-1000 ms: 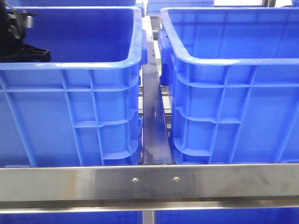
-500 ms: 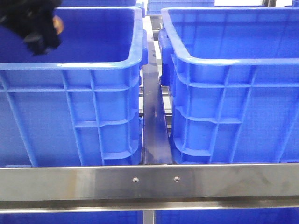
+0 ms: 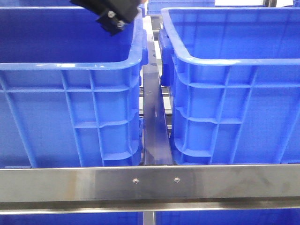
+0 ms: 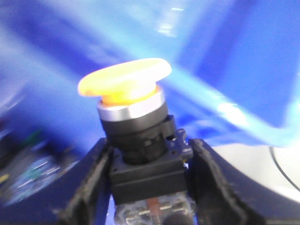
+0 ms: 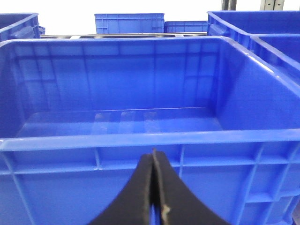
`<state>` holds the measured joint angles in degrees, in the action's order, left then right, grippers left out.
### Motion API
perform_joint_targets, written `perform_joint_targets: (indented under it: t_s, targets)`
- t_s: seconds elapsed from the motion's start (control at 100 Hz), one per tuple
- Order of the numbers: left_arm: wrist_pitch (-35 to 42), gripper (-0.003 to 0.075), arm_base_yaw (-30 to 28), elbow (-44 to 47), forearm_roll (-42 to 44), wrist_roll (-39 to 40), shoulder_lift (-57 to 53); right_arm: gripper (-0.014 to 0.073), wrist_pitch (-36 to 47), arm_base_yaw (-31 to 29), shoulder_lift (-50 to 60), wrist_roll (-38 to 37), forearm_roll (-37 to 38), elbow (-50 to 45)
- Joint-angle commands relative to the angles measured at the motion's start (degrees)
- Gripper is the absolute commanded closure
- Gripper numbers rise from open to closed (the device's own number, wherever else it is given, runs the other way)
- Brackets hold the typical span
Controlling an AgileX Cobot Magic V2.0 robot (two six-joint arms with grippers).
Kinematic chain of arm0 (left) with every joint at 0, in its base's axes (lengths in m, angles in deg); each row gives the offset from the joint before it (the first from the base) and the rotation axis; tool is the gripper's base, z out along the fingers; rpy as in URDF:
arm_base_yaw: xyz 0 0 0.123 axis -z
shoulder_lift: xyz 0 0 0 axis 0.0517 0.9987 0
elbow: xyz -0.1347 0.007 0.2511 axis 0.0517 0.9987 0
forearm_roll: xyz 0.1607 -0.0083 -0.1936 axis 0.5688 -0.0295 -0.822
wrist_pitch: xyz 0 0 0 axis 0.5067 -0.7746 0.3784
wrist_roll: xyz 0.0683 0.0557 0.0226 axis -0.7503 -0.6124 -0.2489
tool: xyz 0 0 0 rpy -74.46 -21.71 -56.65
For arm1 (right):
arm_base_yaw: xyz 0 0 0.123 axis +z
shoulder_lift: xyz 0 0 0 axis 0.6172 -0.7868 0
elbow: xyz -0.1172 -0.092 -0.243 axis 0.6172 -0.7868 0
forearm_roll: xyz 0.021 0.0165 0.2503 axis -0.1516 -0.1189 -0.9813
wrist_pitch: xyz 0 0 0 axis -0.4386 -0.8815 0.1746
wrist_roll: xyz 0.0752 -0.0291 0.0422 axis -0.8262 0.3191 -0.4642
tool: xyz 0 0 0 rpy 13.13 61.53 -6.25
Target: Pick red and yellow buttons and place in box
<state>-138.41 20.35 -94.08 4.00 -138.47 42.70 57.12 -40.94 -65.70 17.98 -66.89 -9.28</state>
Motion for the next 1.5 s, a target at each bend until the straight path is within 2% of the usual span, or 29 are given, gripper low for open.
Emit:
perform_joint_targets:
  t_s: [0.0, 0.25, 0.93, 1.05, 1.2, 1.49]
  targets:
    - [-0.73, 0.0570, 2.52, -1.66, -3.82, -1.50, -3.11, 0.0655, 4.57, -0.24, 1.36, -0.02, 0.59, 0.94]
    - [-6.01, 0.0575, 7.15, -1.66, -3.82, -1.50, -3.11, 0.0655, 4.57, -0.24, 1.36, -0.02, 0.59, 0.94]
    - [-7.82, 0.0575, 7.30, -1.66, -3.82, -1.50, -3.11, 0.0655, 3.92, -0.24, 1.36, -0.02, 0.59, 2.04]
    - [-7.82, 0.0575, 7.30, -1.66, -3.82, -1.50, -3.11, 0.0655, -3.54, -0.24, 1.36, 0.05, 0.59, 6.66]
    - [-7.82, 0.0575, 7.30, -1.66, -3.82, -1.50, -3.11, 0.0655, -17.64, -0.24, 0.27, 1.04, 1.91, 14.38]
    - [-7.72, 0.0575, 7.30, -1.66, -3.82, -1.50, -3.11, 0.0655, -30.03, -0.24, -8.60, 1.04, 1.91, 26.15]
